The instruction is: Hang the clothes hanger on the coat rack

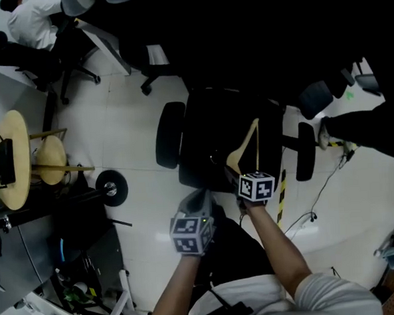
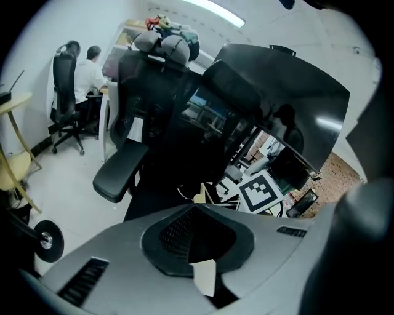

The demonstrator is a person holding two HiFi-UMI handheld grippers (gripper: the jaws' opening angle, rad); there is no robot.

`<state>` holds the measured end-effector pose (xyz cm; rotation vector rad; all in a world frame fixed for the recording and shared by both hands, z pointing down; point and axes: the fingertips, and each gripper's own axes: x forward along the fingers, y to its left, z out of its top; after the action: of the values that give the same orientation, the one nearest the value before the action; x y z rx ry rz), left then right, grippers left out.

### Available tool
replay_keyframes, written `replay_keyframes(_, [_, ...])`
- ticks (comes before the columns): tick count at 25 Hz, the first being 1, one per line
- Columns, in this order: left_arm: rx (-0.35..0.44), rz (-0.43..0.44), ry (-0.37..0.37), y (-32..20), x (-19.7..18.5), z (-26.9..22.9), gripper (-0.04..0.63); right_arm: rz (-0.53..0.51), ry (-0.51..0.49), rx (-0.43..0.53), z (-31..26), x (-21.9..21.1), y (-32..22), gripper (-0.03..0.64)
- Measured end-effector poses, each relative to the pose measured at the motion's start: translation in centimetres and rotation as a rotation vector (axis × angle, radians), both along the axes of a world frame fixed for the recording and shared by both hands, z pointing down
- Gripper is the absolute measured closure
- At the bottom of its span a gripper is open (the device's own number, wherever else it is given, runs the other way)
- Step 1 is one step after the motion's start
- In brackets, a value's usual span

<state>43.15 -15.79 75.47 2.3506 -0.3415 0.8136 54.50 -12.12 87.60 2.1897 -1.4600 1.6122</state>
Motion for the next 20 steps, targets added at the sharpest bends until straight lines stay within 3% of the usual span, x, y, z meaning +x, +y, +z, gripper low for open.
replay_keyframes(7, [0.126,-0.084,0.085,-0.7,-5.1,-8.3,0.598,0.004,-0.071,0.218,-12.2,-4.4,-1.5,0.364])
replay_keyframes(11, [0.182,-0.121,0.122,-0.6,-8.4,-14.1,0.598,-0.010,-0.057,0.325,-19.8,-7.1,-1.2,0.364])
replay_keyframes(16, [0.301,-0.249,0.201,-3.6,-16.0,-21.9,0.598,-0.145,-0.017,0.474,-28.5,-13.5,-6.1,0.364])
replay_keyframes(20, [0.361,-0.300,0.231,-3.3,-22.0,-26.1,0.598,-0.210,-0.053,0.558,-33.6,-19.2,-7.4,0.364])
